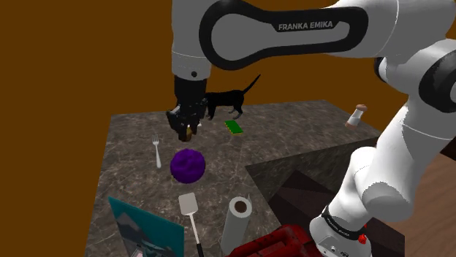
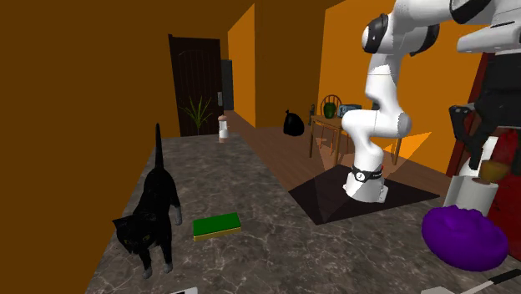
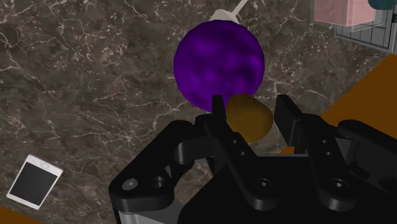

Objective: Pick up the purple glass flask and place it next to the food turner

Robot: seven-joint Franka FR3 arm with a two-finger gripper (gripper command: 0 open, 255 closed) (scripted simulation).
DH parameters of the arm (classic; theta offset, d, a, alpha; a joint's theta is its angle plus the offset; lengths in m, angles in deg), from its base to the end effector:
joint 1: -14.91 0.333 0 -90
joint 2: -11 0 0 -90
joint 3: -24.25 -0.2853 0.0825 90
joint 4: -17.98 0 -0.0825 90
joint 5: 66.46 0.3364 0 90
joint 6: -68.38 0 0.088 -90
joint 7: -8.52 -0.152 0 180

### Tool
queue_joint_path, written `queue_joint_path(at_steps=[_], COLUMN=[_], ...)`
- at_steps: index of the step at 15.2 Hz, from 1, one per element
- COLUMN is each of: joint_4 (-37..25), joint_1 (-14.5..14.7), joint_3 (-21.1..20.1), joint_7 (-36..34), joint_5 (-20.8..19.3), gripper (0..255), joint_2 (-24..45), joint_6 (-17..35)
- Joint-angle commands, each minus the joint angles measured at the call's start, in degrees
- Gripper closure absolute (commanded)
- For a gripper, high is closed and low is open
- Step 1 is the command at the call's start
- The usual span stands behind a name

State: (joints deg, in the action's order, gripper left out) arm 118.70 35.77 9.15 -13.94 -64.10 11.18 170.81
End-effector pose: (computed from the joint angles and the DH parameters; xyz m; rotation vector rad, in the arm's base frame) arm 0.4189 0.3104 0.4860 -3.0726 -0.3507 -0.0051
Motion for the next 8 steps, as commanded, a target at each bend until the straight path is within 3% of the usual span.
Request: queue_joint_path(at_steps=[1,8], joint_4=[-3.07,-14.69], joint_1=[1.40,7.18], joint_3=[-1.37,-4.55], joint_7=[-3.01,-12.17], joint_5=[-1.00,-5.34], gripper=[255,255], joint_2=[3.26,14.63], joint_6=[0.27,-0.35])
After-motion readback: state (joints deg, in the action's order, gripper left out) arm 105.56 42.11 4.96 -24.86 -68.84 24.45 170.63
